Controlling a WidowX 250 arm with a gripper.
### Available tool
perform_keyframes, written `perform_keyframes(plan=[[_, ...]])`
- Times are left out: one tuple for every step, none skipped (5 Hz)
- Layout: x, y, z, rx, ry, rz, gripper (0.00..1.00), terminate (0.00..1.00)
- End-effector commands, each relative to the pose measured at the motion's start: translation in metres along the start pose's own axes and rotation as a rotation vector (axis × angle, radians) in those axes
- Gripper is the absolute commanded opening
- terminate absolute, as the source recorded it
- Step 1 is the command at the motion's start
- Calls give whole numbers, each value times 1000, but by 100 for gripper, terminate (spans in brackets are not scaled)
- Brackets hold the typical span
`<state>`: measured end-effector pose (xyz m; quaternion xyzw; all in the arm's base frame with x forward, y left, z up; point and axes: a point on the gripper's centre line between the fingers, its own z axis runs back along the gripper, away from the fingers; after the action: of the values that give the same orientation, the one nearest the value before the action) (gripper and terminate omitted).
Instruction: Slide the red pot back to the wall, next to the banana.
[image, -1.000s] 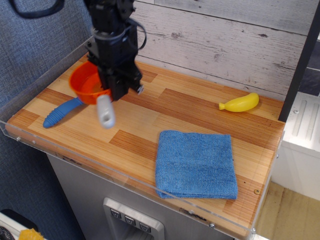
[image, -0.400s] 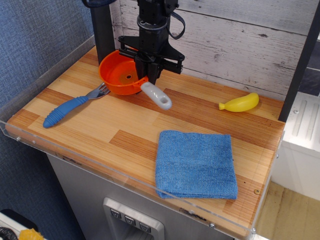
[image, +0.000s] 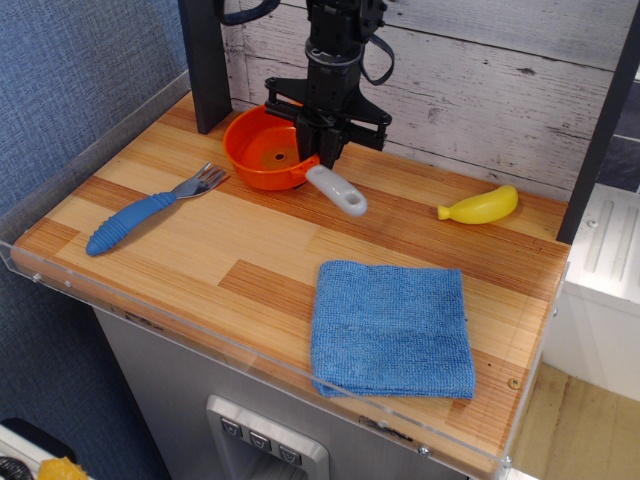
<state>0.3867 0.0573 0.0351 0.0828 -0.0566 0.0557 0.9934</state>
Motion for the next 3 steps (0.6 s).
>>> perform_keyframes(plan=[[12, 7, 14, -18, -65, -14, 0, 0], [18, 3, 9, -41, -37, -61, 0, 0], [19, 2, 7, -54, -24, -84, 100, 0]])
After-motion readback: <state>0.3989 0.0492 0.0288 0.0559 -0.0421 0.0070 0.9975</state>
